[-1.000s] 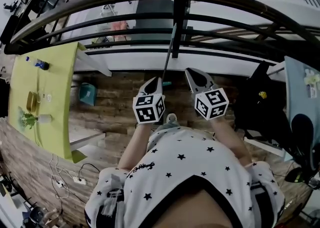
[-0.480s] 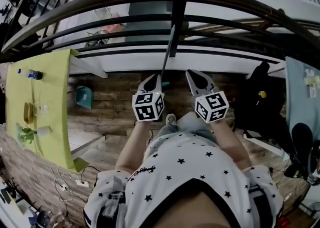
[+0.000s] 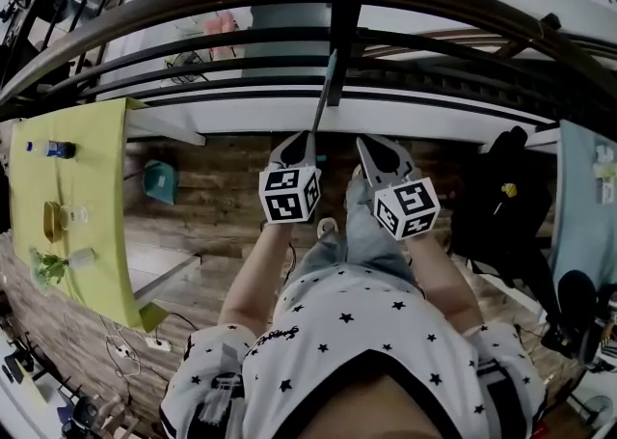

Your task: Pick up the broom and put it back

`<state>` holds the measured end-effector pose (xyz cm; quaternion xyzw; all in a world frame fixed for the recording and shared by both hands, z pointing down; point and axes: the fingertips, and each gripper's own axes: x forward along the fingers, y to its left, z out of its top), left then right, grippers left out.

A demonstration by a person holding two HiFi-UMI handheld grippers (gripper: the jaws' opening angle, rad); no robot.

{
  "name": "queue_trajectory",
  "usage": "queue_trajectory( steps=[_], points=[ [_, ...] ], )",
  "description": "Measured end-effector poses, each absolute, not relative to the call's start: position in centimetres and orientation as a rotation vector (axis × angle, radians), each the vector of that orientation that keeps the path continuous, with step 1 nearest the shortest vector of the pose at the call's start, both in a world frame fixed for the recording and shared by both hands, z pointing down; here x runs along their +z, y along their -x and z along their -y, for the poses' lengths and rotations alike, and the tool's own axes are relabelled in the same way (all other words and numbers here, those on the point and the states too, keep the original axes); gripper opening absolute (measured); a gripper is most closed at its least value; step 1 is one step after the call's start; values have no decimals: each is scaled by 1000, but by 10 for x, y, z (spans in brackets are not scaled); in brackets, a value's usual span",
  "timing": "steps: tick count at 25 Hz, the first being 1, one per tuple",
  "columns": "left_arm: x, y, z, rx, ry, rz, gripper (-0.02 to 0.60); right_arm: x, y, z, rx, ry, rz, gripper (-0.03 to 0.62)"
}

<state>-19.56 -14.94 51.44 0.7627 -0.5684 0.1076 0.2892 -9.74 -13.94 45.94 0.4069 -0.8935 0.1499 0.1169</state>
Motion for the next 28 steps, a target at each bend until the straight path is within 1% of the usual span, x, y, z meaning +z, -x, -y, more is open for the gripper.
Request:
queue_trajectory(
  steps=[13, 28],
  points=[
    [565, 171, 237, 283, -2024, 1538, 12, 498, 74, 202, 500, -1164, 2602, -6],
    [618, 146, 312, 331, -2067, 1521, 15, 538, 60, 236, 575, -1148, 2568, -6]
  ],
)
